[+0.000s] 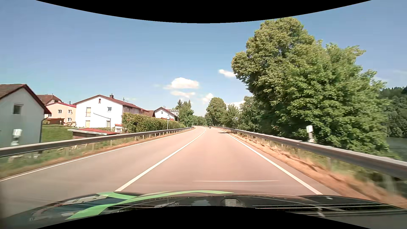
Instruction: Follow the waypoints while adhering to traffic rules and regulations
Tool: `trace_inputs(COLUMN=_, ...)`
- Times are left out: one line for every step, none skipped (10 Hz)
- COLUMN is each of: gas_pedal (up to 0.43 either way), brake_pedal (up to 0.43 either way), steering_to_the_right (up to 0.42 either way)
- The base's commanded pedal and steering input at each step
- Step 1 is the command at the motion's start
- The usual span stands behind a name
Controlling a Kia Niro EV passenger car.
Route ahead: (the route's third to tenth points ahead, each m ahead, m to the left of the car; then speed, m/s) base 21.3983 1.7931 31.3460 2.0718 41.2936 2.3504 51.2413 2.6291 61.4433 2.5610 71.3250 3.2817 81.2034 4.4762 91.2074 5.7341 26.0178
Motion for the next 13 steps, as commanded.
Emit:
trace_inputs(gas_pedal=0.28, brake_pedal=0.0, steering_to_the_right=-0.003)
trace_inputs(gas_pedal=0.287, brake_pedal=0.0, steering_to_the_right=-0.003)
trace_inputs(gas_pedal=0.287, brake_pedal=0.0, steering_to_the_right=-0.004)
trace_inputs(gas_pedal=0.299, brake_pedal=0.0, steering_to_the_right=-0.004)
trace_inputs(gas_pedal=0.299, brake_pedal=0.0, steering_to_the_right=-0.004)
trace_inputs(gas_pedal=0.311, brake_pedal=0.0, steering_to_the_right=-0.005)
trace_inputs(gas_pedal=0.311, brake_pedal=0.0, steering_to_the_right=-0.006)
trace_inputs(gas_pedal=0.299, brake_pedal=0.0, steering_to_the_right=-0.007)
trace_inputs(gas_pedal=0.299, brake_pedal=0.0, steering_to_the_right=-0.007)
trace_inputs(gas_pedal=0.299, brake_pedal=0.0, steering_to_the_right=-0.007)
trace_inputs(gas_pedal=0.299, brake_pedal=0.0, steering_to_the_right=-0.007)
trace_inputs(gas_pedal=0.311, brake_pedal=0.0, steering_to_the_right=-0.007)
trace_inputs(gas_pedal=0.319, brake_pedal=0.0, steering_to_the_right=-0.006)
